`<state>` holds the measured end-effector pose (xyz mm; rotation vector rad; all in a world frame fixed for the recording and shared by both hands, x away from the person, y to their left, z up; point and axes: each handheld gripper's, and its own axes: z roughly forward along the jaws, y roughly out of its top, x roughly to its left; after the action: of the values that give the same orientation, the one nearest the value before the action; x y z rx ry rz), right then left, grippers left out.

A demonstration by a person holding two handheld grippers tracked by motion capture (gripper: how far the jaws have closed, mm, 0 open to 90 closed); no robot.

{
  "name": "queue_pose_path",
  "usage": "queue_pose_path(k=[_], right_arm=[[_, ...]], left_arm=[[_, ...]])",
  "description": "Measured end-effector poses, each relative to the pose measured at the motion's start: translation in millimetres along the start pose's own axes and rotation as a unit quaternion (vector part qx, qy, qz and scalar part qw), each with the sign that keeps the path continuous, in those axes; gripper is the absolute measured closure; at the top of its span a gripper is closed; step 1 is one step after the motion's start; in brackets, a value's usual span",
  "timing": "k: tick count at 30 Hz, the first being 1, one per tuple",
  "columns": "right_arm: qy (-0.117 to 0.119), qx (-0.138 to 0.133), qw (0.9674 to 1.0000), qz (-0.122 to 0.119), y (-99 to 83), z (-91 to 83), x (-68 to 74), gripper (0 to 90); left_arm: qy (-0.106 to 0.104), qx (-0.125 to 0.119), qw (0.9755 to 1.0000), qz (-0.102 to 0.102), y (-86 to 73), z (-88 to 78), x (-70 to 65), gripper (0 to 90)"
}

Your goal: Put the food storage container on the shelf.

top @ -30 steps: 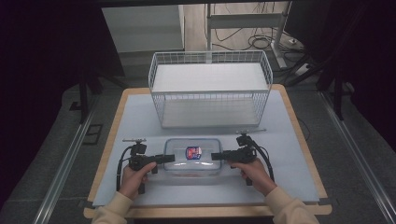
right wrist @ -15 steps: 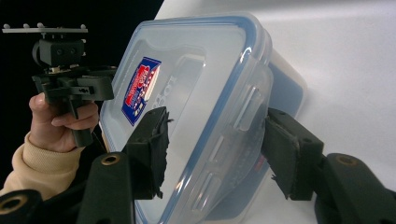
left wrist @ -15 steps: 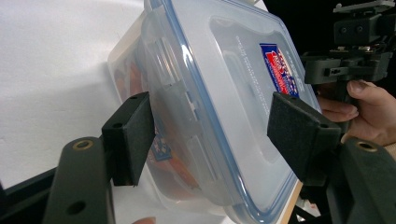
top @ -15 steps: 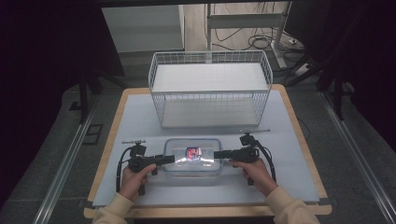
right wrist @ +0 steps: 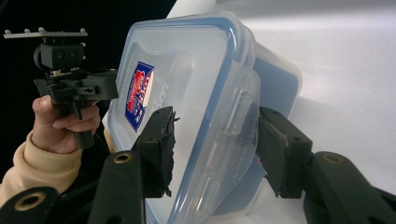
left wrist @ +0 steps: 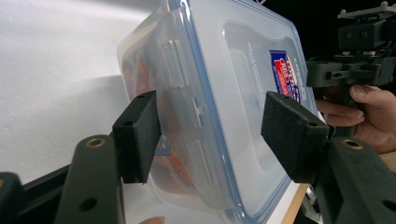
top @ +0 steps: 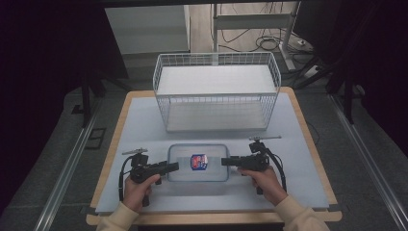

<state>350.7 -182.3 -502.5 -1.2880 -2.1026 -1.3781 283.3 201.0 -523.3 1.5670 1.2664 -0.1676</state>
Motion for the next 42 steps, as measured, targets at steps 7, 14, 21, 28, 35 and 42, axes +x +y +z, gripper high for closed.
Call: queue_pose_path(k=[7,14,21,28,35,42], right_arm=[[-0.005,-0.013,0.9998,-0.014,-5.0,-2.5,5.0,51.0],[0.002,-0.022,0.9997,-0.004,-7.9,-4.5,5.3,52.6],[0.003,-0.029,0.9996,-0.003,-8.3,-7.4,7.7,54.1],[-0.001,-0.037,0.9993,-0.009,-8.4,-8.6,11.6,54.0],[0.001,-0.041,0.9991,-0.011,-7.6,-10.0,13.8,53.9],[0.001,-0.046,0.9987,-0.021,-5.4,-12.9,15.2,53.9]], left_arm=[[0.007,-0.012,0.9999,0.0,-3.6,-3.6,-4.9,41.7],[0.013,-0.014,0.9998,0.004,-4.4,-5.0,-8.3,42.6],[0.022,-0.017,0.9996,0.007,-3.7,-6.7,-13.4,43.8],[0.026,-0.021,0.9993,0.018,-2.2,-9.0,-16.9,44.8],[0.027,-0.027,0.999,0.022,0.1,-11.6,-19.6,45.0],[0.026,-0.027,0.999,0.025,3.1,-10.4,-21.0,45.0]])
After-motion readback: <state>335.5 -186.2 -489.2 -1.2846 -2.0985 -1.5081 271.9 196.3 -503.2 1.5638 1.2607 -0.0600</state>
